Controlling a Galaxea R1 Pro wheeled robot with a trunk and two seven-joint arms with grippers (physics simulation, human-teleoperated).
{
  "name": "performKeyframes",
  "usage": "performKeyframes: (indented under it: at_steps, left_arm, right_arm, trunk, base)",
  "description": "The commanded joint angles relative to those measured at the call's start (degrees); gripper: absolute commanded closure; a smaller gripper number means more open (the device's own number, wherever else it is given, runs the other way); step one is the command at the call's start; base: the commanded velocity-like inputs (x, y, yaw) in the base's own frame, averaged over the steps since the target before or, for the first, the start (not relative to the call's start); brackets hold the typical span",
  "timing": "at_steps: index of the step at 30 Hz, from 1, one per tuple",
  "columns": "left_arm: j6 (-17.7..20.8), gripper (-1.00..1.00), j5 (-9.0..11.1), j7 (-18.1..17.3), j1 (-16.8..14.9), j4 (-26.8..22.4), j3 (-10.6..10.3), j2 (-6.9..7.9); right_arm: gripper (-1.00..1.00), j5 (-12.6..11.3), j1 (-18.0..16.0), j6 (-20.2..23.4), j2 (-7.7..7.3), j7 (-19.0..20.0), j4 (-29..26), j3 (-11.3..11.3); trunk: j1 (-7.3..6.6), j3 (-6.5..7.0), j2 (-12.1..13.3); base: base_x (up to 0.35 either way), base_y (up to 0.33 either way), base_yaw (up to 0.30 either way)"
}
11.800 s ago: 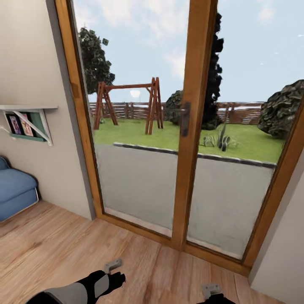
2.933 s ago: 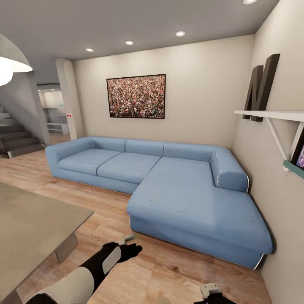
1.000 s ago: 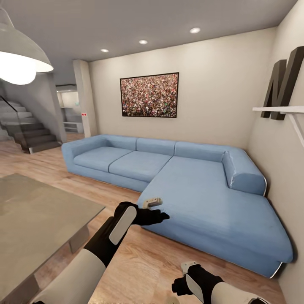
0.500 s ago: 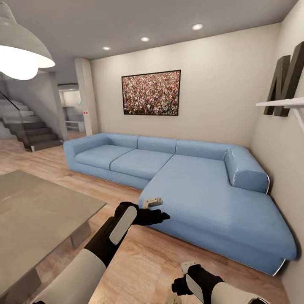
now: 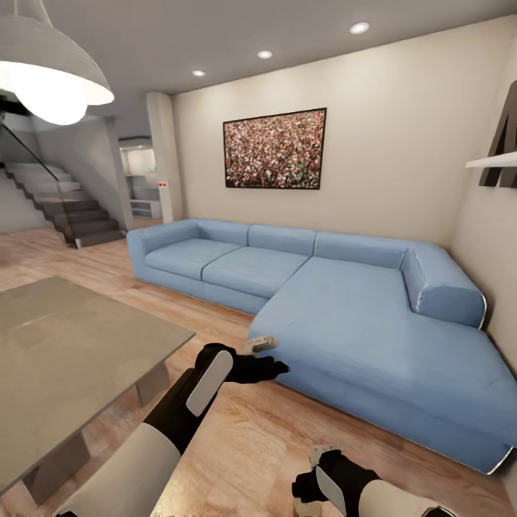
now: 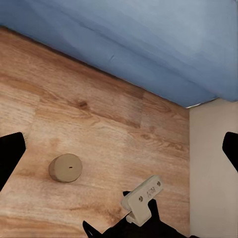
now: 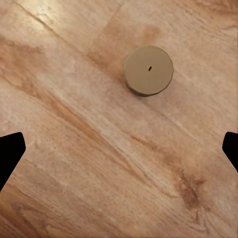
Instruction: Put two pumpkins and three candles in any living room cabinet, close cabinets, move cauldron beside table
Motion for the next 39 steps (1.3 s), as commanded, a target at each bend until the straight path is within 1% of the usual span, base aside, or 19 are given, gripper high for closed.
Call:
performKeyframes:
  at_steps: [1,9,16,25,26,31,39]
  left_arm:
    - [0.1,-1.0,0.6,0.6,0.0,0.0,-0.1,-0.01]
    - [0.1,-1.0,0.6,0.5,0.0,0.0,-0.1,-0.05]
    - [0.1,-1.0,0.6,0.5,0.0,0.0,-0.1,-0.04]
    - [0.1,-1.0,0.6,0.4,0.0,0.0,-0.1,-0.05]
    - [0.1,-1.0,0.6,0.4,0.0,0.0,-0.1,-0.05]
    - [0.1,-1.0,0.6,0.4,0.0,0.0,-0.1,-0.05]
    - [0.1,-1.0,0.6,0.4,0.0,0.0,-0.1,-0.07]
  right_arm:
    - [-1.0,-0.6,0.0,0.3,-0.02,-0.3,-0.1,0.5]
    - [-1.0,-0.6,0.0,0.2,-0.02,-0.3,-0.1,0.4]
    - [-1.0,-1.0,0.0,0.1,-0.07,-0.3,-0.1,0.2]
    - [-1.0,-1.0,0.0,-0.4,-0.05,-0.3,-0.1,-0.1]
    - [-1.0,-1.0,0.0,-1.8,-0.06,-0.3,-0.1,-0.1]
    - [-1.0,-1.0,0.0,-3.6,-0.09,-0.3,-0.1,0.0]
    - [-1.0,-1.0,0.0,-3.9,-0.09,-0.3,-0.1,0.0]
  trunk:
    - [0.22,-0.32,-0.4]
    - [1.97,-2.38,-3.7]
    - [3.51,-4.09,-6.5]
    - [5.49,-5.3,-10.1]
    - [5.71,-5.46,-10.5]
    - [6.81,-6.32,-12.5]
    - [8.56,-7.75,-15.7]
  base:
    - [0.0,0.0,0.154]
    - [0.0,0.0,0.148]
    - [0.0,0.0,0.036]
    - [0.0,0.0,-0.182]
    - [0.0,0.0,-0.068]
    - [0.0,0.0,-0.03]
    - [0.0,0.0,-0.002]
